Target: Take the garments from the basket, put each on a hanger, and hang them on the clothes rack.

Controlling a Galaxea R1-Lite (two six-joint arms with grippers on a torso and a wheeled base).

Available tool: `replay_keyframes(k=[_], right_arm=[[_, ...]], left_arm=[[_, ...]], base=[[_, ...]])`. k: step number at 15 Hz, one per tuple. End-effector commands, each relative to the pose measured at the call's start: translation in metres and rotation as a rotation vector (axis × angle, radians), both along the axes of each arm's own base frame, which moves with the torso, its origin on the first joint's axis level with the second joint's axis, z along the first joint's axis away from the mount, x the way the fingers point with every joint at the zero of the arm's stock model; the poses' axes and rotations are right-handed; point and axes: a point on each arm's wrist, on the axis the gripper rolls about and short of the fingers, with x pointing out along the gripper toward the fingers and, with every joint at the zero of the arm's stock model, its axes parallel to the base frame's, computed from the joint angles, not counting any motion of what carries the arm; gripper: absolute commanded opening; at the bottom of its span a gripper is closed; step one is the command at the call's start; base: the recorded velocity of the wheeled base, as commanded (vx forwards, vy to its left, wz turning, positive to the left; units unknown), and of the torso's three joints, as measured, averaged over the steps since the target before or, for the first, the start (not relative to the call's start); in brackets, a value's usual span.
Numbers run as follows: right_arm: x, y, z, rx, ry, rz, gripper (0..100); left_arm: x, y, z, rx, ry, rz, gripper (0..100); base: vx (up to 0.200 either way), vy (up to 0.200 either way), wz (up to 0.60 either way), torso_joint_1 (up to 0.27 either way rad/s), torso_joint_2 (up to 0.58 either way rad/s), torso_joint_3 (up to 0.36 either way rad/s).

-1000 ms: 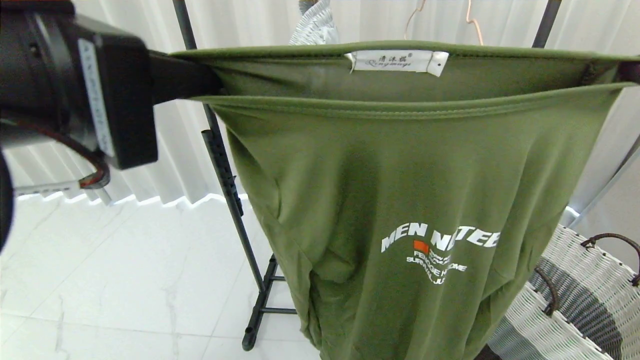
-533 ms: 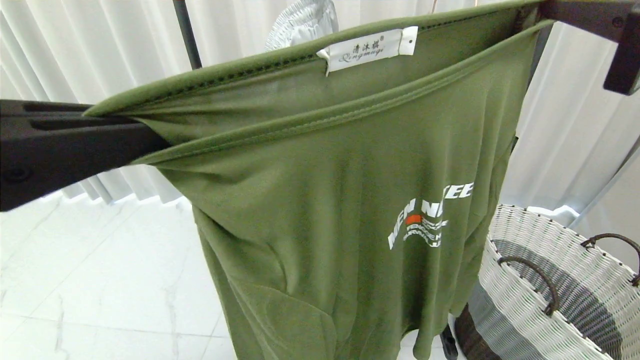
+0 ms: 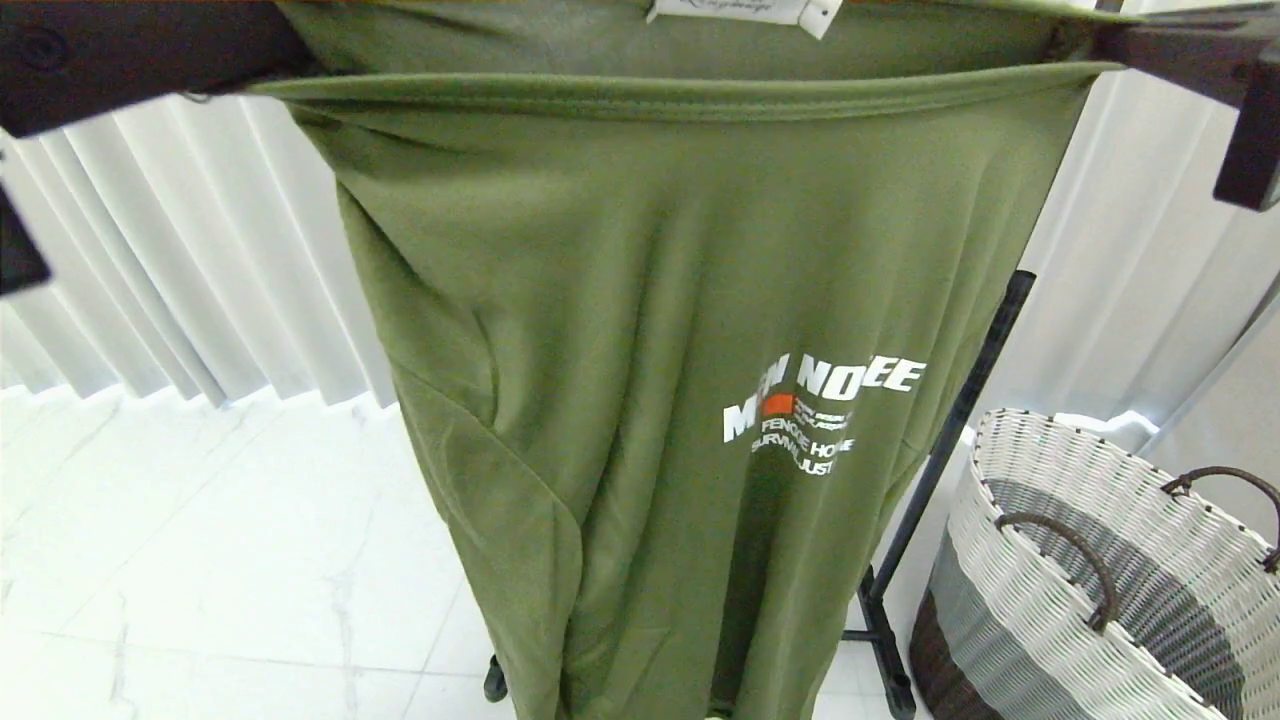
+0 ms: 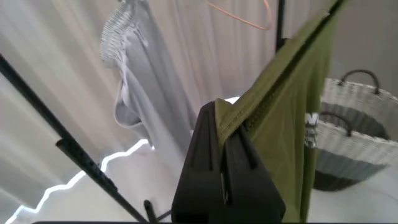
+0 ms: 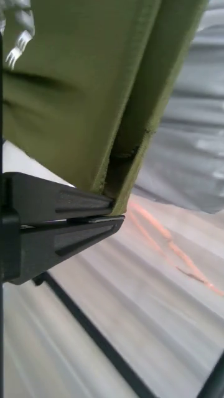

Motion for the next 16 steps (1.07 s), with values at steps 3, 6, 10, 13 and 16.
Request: replay_keyframes(k=[3,6,10,13,16], right_arm=[[-0.01,-0.012,-0.008,-0.011,0.011,-0.007,0],[-0.011,-0.013,-0.009,-0.026,0.022,-0.006,0],[-0.016,-0.019,-0.009,-0.032,0.029,-0.004,0],[-0.023,-0.026,-0.011,-0.049,0.044,0.001,100],[-0.029,-0.032,-0.016,-0.045,0.041,0.013,100]], left_arm=[[0.01,-0.013,-0.011,0.061,0.011,0.019,0],[0.01,-0.014,-0.011,0.063,0.012,0.019,0],[0.011,-0.014,-0.009,0.059,0.008,0.022,0],[0.011,-0.014,-0.009,0.06,0.009,0.024,0],[0.024,-0.013,-0.012,0.084,0.012,0.095,0]], base=[[0.0,0.0,0.0,0.0,0.0,0.0],[0.0,0.0,0.0,0.0,0.0,0.0],[0.0,0.0,0.0,0.0,0.0,0.0],[0.0,0.0,0.0,0.0,0.0,0.0],[0.0,0.0,0.0,0.0,0.0,0.0]])
